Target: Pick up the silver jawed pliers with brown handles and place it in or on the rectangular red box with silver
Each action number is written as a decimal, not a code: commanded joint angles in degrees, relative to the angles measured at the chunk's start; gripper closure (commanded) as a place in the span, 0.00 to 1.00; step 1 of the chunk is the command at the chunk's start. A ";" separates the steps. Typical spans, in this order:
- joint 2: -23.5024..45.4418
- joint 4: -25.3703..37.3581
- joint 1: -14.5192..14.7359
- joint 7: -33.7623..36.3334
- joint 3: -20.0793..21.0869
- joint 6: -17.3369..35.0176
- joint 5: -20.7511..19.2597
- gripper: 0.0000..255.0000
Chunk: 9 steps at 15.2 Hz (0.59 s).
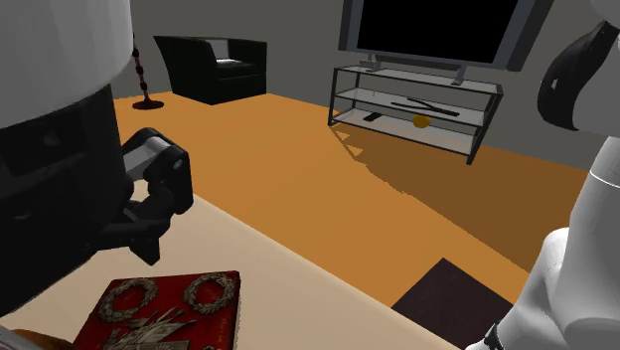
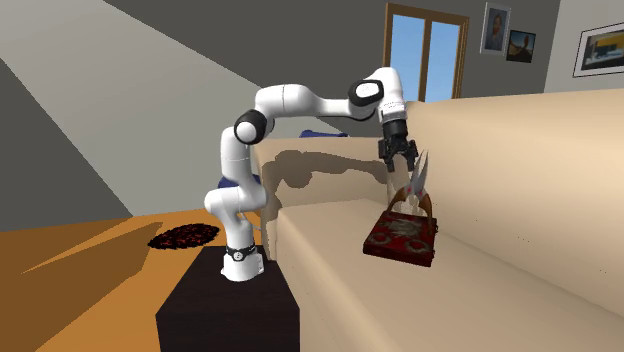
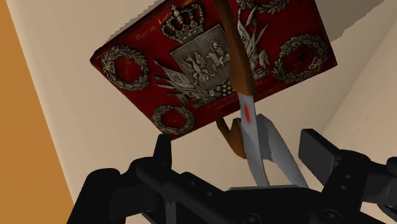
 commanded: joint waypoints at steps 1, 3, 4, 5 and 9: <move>-0.05 3.06 0.99 -0.28 0.28 -3.26 -0.08 0.00; 0.34 4.85 1.87 -0.24 0.34 -4.97 -0.52 0.00; 0.33 4.84 1.86 -0.24 0.35 -4.96 -0.51 0.00; 0.34 4.85 1.86 -0.24 0.35 -4.97 -0.52 0.00; 0.34 4.85 1.87 -0.24 0.35 -4.97 -0.53 0.00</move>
